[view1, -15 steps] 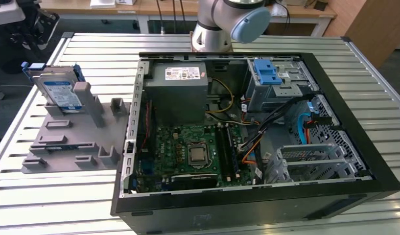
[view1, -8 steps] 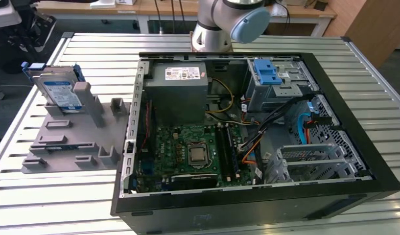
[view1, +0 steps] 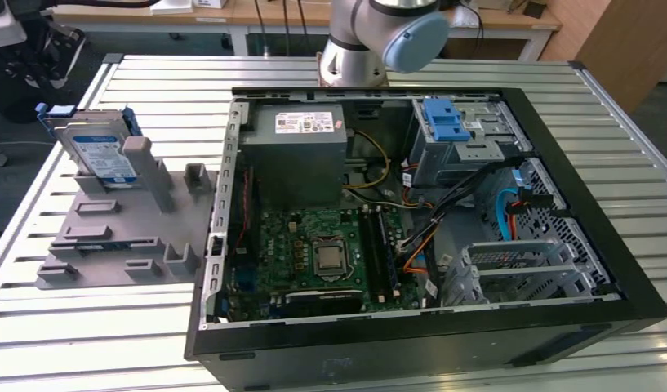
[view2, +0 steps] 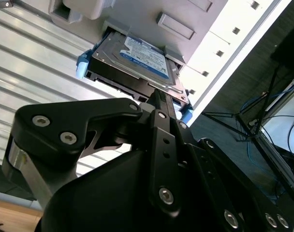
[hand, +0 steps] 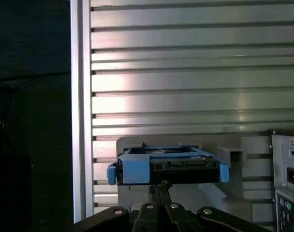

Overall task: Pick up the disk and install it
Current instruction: 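Reach for the disk, then pick up the disk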

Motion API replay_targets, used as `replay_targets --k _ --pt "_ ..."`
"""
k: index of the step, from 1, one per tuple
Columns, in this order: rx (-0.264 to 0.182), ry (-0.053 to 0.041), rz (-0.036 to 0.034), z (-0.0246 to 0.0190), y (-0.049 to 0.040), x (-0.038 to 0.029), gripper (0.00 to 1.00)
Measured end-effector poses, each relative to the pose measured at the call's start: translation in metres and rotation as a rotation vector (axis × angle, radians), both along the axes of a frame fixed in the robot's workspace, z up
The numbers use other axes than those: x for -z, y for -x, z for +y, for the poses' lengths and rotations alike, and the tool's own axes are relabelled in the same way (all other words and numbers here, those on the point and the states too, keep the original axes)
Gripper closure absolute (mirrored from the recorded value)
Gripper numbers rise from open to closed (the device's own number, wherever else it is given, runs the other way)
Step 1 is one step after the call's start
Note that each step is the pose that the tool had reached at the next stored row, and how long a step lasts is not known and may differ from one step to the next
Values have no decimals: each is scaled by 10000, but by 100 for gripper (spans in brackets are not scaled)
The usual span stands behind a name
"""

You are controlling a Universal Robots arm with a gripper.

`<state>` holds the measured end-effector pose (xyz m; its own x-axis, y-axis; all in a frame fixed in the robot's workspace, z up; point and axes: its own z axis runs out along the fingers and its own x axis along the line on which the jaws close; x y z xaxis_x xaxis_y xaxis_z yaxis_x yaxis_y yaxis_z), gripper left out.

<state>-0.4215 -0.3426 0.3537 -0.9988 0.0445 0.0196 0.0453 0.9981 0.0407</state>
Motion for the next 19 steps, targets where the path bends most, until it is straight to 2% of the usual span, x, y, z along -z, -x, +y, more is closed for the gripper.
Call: replay_targets --k 5,19 --pt "0 0 1 39 93 29 89" --pt "-25 0 1 40 106 32 89"
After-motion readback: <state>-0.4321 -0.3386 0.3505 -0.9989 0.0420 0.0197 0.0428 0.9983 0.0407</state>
